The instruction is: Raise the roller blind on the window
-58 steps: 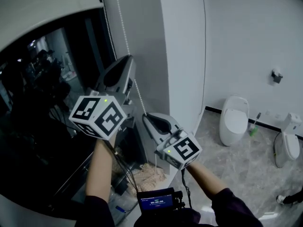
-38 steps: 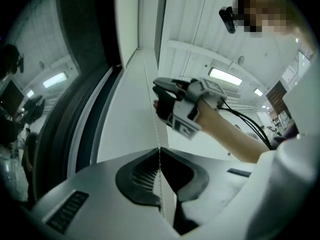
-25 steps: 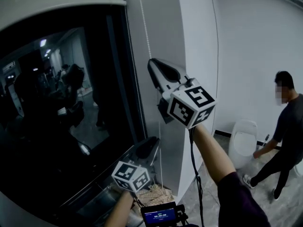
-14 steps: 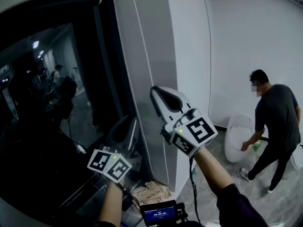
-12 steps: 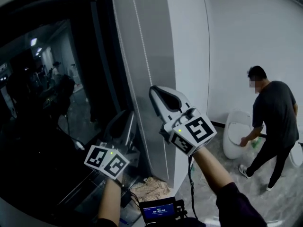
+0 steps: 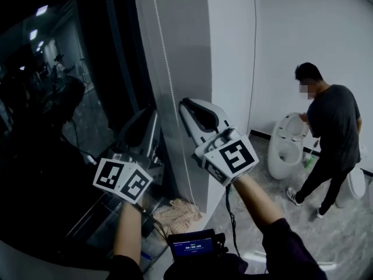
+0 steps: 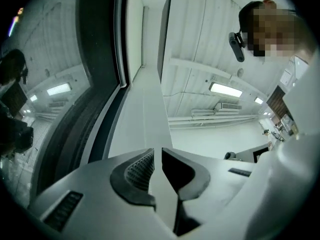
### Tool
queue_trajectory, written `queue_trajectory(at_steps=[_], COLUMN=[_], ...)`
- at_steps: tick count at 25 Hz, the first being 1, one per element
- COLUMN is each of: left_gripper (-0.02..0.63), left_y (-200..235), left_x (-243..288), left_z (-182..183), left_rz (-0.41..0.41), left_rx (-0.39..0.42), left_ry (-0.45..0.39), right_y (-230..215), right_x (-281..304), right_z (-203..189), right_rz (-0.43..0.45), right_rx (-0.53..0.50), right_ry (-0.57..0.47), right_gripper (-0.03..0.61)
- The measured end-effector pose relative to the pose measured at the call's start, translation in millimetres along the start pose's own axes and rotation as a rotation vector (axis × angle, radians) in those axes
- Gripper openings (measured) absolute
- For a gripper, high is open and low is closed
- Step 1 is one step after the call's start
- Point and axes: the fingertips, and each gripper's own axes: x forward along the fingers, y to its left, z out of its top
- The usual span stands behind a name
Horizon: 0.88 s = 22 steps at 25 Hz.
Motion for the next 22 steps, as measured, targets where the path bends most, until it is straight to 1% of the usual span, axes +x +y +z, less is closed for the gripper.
queue_trajectory(at_steps=[6,8,15,19,22], left_gripper=[0.018,0.015,0.011,0.011,0.011], left_y=[8.7,8.5,-0.4,-0.3,-0.1], left_x=[7.6,8.6,14.4,13.5,14.5], left_z=[-10.0,-12.0,-14.1,-14.5,-15.8], left_rz=[0.034,0.038,0.029,0.035,0.032], left_rx=[0.028,0.038,0.072,0.060,0.068], left_ry=[0.028,0.038,0.054,0.059,0.058], right_y=[-2.0,-1.7,-1.7,-1.6,-1.1], right_x=[2.0,2.0,1.8,1.6,2.4], right_z=[-5.9,-5.6,-9.1,-8.7,-7.4], right_rz=[-0.009,-0.007,-0.006,-0.006,-0.003], right_rx=[0.027,0.036,0.033,0.033,0.038], right_ry=[0.025,0.025,0.051,0.057,0.051], right_gripper=[0.018,0.008,0.008,0.008,0.008])
